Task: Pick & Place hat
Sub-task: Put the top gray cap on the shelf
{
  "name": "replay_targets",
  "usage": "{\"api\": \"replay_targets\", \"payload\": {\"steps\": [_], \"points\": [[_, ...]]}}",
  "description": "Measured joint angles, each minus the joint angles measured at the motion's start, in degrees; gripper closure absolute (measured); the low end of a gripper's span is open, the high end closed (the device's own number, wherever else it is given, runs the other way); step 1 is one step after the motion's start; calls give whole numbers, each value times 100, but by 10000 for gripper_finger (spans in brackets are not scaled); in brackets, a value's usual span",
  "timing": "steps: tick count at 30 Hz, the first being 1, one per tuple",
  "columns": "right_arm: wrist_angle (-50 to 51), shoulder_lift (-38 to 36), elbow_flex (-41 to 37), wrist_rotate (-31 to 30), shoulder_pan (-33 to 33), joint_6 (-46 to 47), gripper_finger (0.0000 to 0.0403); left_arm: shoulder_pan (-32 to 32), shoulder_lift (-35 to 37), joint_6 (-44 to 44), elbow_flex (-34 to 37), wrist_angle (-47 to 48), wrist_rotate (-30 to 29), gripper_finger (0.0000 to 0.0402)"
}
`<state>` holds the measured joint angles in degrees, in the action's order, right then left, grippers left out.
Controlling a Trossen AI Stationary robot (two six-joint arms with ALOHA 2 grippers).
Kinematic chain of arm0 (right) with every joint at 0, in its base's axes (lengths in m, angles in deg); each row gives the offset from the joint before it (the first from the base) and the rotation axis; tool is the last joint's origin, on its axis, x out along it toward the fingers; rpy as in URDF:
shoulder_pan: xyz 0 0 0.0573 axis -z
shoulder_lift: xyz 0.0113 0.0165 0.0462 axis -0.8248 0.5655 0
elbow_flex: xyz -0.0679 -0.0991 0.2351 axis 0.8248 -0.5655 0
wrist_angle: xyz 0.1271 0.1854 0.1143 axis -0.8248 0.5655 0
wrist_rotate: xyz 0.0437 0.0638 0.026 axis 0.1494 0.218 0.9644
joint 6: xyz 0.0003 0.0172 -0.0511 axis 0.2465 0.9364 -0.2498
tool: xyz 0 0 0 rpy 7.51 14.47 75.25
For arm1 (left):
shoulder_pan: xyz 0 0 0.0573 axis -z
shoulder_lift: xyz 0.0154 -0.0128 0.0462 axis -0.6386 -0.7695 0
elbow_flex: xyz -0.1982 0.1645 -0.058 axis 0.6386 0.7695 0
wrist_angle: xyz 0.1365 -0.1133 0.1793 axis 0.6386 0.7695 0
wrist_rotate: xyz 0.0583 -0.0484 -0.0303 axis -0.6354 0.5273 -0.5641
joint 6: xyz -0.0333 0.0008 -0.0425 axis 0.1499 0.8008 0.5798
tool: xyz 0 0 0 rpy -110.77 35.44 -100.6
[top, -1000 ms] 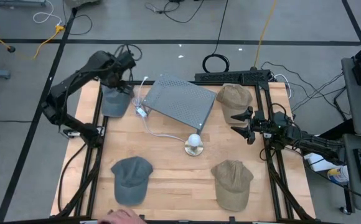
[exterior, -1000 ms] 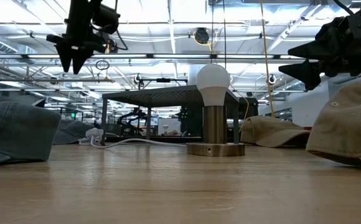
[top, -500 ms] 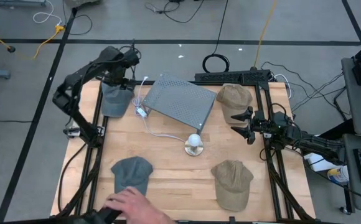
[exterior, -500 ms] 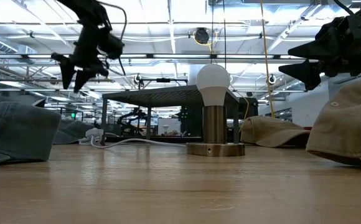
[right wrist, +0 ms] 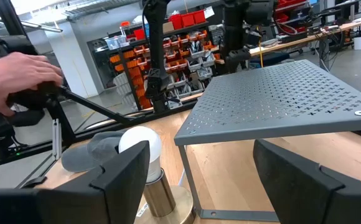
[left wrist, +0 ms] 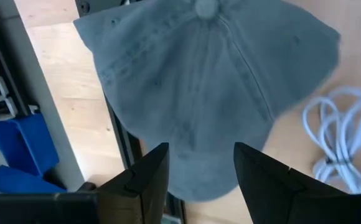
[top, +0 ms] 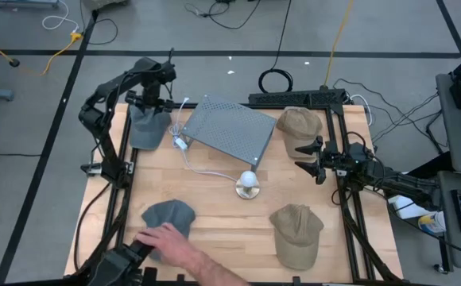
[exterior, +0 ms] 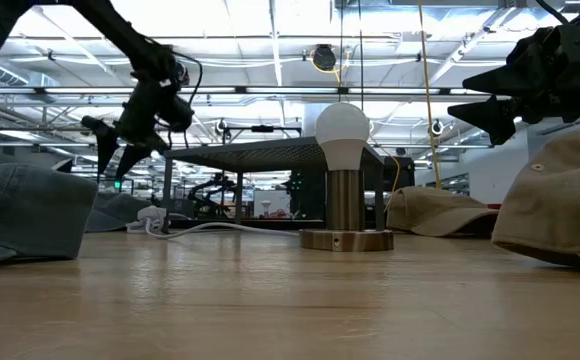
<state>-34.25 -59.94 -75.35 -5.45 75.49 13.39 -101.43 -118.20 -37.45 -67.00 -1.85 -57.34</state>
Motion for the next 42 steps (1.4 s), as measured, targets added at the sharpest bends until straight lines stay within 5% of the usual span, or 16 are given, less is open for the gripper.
{"api": "replay_targets", "payload": {"steps": [34, 42], "points": [[-1, 0, 0, 1, -1, 0, 124, -183, -332, 13, 788, -1105, 708, 221], [-1, 0, 0, 1, 1, 0, 124, -183, -332, -203, 789, -1110, 708, 308]]}}
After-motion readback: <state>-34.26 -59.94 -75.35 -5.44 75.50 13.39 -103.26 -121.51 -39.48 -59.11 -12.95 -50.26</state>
